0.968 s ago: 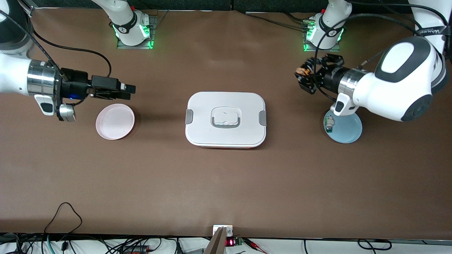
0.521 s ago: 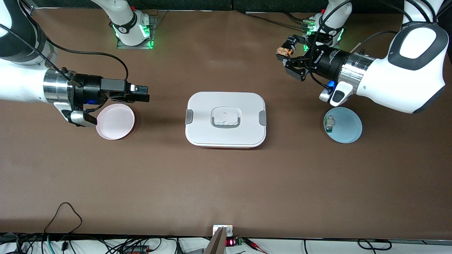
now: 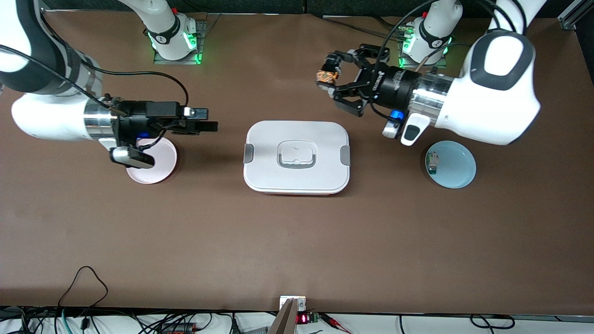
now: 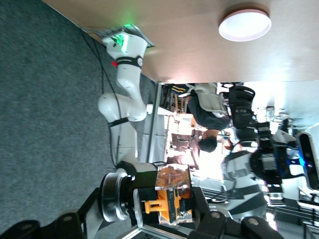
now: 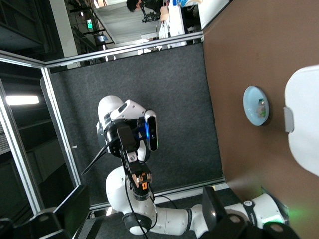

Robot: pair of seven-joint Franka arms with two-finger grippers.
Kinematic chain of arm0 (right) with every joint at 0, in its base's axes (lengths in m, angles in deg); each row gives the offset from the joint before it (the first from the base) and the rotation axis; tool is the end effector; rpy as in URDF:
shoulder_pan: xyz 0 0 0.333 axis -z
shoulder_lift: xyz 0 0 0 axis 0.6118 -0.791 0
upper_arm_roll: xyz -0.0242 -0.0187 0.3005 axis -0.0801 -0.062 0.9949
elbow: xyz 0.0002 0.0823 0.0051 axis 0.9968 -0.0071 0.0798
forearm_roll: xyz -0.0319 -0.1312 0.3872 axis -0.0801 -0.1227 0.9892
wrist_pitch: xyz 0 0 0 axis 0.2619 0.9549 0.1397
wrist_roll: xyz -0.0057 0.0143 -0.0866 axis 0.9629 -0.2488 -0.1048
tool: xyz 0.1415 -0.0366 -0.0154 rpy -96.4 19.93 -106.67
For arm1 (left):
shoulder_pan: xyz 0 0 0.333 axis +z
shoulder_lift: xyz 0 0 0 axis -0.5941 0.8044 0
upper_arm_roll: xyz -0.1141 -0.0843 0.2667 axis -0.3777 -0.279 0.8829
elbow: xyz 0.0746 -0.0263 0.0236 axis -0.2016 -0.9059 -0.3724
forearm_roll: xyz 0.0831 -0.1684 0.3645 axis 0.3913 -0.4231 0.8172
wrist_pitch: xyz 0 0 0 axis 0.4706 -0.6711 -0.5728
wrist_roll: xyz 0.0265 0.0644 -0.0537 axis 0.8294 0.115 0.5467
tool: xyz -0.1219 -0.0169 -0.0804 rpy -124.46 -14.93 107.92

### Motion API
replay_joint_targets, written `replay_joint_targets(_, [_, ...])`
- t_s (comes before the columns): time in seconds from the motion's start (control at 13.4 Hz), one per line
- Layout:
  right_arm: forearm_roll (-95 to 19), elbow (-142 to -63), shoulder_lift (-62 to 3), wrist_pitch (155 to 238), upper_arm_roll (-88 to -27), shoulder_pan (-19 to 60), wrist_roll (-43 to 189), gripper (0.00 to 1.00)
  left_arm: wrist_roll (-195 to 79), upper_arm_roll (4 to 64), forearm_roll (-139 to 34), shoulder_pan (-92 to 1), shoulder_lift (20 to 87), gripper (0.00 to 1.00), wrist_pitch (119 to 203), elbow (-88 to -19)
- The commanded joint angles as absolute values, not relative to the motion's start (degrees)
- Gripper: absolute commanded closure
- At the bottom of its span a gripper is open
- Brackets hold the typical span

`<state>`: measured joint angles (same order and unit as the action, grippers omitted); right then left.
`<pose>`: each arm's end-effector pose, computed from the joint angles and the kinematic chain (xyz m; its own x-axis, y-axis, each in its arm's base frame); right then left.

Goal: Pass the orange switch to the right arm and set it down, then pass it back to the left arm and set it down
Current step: 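Lift the switch with the left gripper while the right gripper rises, then carry the switch over the box while the right gripper approaches it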

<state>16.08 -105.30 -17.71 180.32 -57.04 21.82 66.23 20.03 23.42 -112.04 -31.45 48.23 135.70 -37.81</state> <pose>0.6076 0.2546 0.4810 0.9795 0.0287 -0.1995 -0.1969 -0.0766 -0.9774 0.5724 -0.3462 0.5426 -0.0154 0.2286 -0.9734 0.9104 -0.3993 -0.1082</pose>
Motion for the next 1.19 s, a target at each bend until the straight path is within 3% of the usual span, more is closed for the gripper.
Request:
replay_joint_targets(0.0, [17.68,-107.20,-16.28,181.20,-57.20,19.97,65.02,0.00,21.38,23.40,-115.03,-32.05,49.00,1.00,139.24,-37.27])
replay_joint_targets(0.22, [22.15,-112.12,-13.91,183.57,-57.20,16.82,61.79,0.00,21.82,23.40,-115.92,-34.42,49.10,0.99,142.85,-37.27])
replay_joint_targets(0.52, [24.43,-112.13,-14.42,185.77,-55.89,14.61,60.02,0.00,21.65,23.40,-116.62,-35.75,49.18,1.00,147.69,-37.27])
replay_joint_targets(1.12, [31.48,-111.52,-16.36,188.85,-52.81,12.94,55.70,0.00,21.38,23.49,-117.24,-35.75,49.54,1.00,147.70,-37.18])
